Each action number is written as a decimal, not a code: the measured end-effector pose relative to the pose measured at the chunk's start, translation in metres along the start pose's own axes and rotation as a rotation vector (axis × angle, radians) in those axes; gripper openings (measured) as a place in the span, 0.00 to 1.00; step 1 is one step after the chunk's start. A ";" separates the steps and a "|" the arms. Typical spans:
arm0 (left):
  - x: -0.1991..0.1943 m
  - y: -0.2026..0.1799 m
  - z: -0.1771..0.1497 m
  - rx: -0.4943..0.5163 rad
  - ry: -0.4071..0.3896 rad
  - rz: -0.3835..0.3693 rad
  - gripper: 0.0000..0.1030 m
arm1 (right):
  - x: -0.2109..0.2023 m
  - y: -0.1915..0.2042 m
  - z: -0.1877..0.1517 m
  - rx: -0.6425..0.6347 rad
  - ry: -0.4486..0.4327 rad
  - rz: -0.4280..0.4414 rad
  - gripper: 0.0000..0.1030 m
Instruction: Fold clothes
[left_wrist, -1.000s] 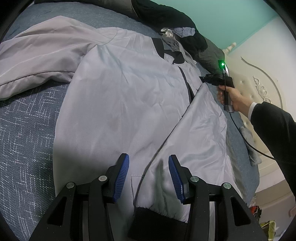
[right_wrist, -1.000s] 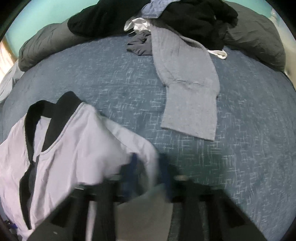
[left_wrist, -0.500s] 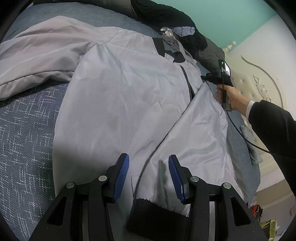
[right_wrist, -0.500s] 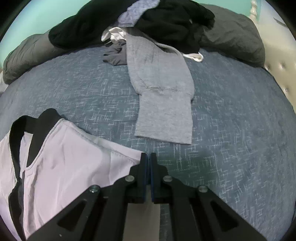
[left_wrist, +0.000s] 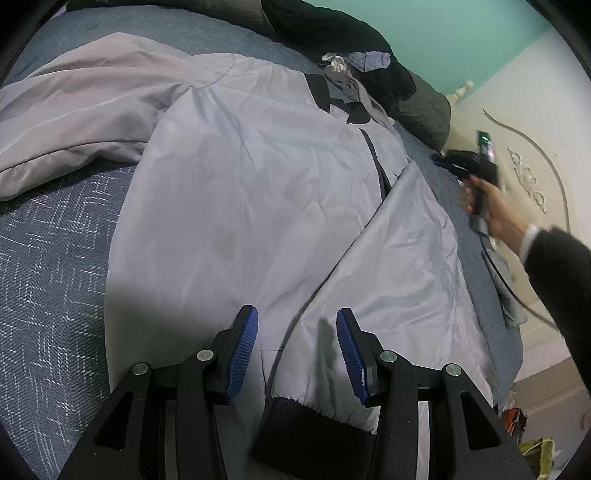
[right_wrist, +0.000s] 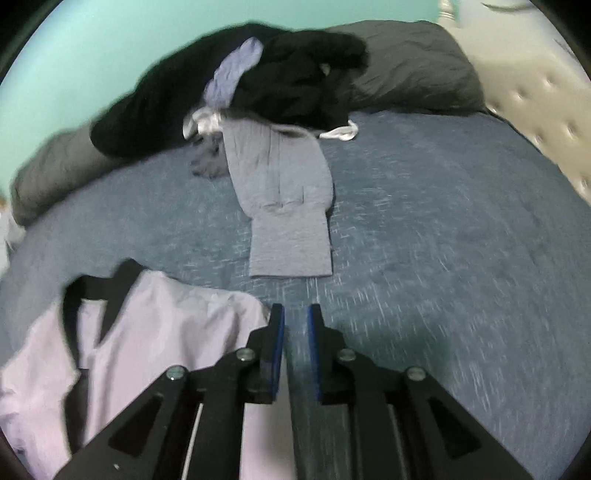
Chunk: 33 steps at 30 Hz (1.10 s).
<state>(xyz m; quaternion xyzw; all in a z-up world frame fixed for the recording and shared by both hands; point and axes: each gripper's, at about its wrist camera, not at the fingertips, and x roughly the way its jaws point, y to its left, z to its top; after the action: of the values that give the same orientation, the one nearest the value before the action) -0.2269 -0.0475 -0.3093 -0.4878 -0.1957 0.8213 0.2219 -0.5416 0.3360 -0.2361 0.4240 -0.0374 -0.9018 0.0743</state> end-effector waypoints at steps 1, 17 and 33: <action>0.000 0.000 0.000 -0.002 -0.001 0.001 0.47 | -0.010 0.002 -0.008 -0.005 -0.003 0.010 0.13; -0.098 0.011 0.015 -0.086 -0.131 0.103 0.50 | -0.153 0.047 -0.144 -0.013 -0.004 0.195 0.20; -0.213 0.128 -0.031 -0.344 -0.195 0.339 0.55 | -0.221 0.098 -0.241 -0.066 0.003 0.286 0.37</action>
<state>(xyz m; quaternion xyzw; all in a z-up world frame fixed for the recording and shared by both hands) -0.1307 -0.2685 -0.2403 -0.4626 -0.2684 0.8446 -0.0252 -0.2068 0.2748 -0.2095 0.4132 -0.0676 -0.8821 0.2159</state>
